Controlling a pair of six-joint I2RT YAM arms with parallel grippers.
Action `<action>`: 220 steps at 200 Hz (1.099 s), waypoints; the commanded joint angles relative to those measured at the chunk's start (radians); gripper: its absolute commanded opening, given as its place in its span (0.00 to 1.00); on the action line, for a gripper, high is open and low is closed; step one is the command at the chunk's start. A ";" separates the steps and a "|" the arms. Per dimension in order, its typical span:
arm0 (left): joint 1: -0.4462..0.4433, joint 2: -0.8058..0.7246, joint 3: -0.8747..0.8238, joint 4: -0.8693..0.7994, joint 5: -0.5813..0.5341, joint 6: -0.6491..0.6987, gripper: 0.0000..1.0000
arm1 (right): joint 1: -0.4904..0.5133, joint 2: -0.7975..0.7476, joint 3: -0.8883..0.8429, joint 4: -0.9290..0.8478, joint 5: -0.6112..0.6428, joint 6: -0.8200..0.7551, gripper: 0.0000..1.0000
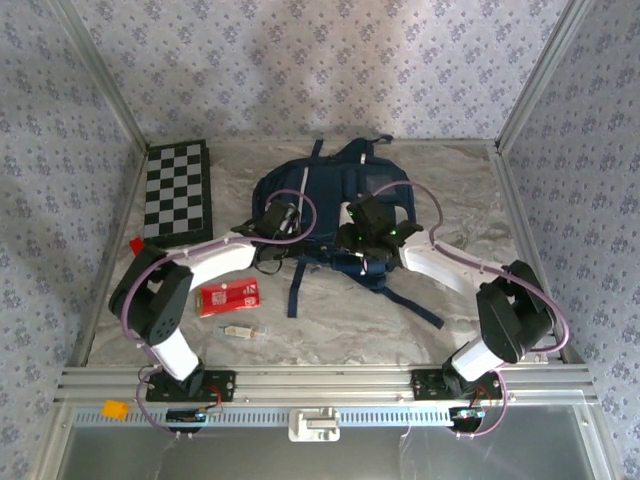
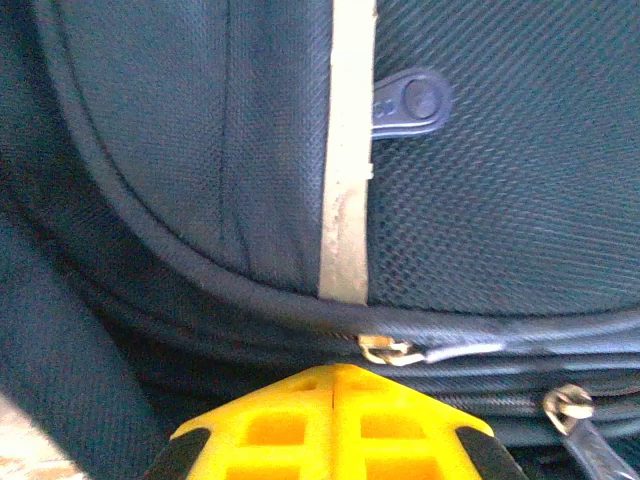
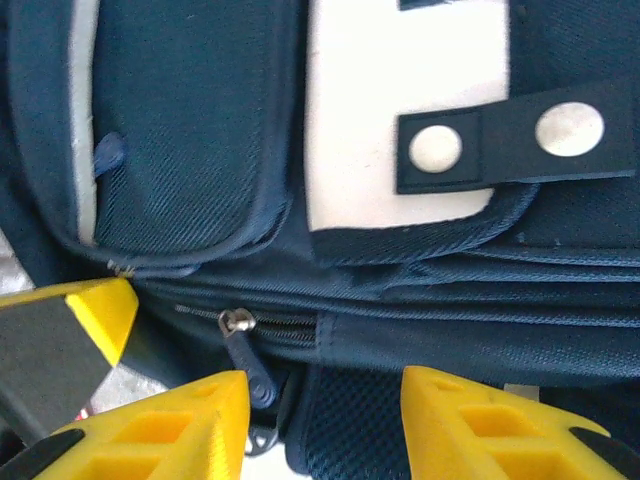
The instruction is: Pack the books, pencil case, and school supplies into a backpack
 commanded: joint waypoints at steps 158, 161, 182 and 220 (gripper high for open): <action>-0.092 -0.093 0.041 -0.085 0.023 -0.151 0.20 | 0.064 0.483 0.543 -0.454 0.418 -0.465 0.40; -0.093 -0.092 0.041 -0.086 0.024 -0.152 0.20 | 0.064 0.483 0.541 -0.451 0.426 -0.465 0.38; -0.092 -0.096 0.039 -0.082 0.032 -0.162 0.21 | 0.066 0.471 0.528 -0.411 0.451 -0.475 0.24; -0.098 -0.116 0.053 -0.089 0.066 -0.179 0.29 | 0.067 0.427 0.502 -0.349 0.421 -0.494 0.05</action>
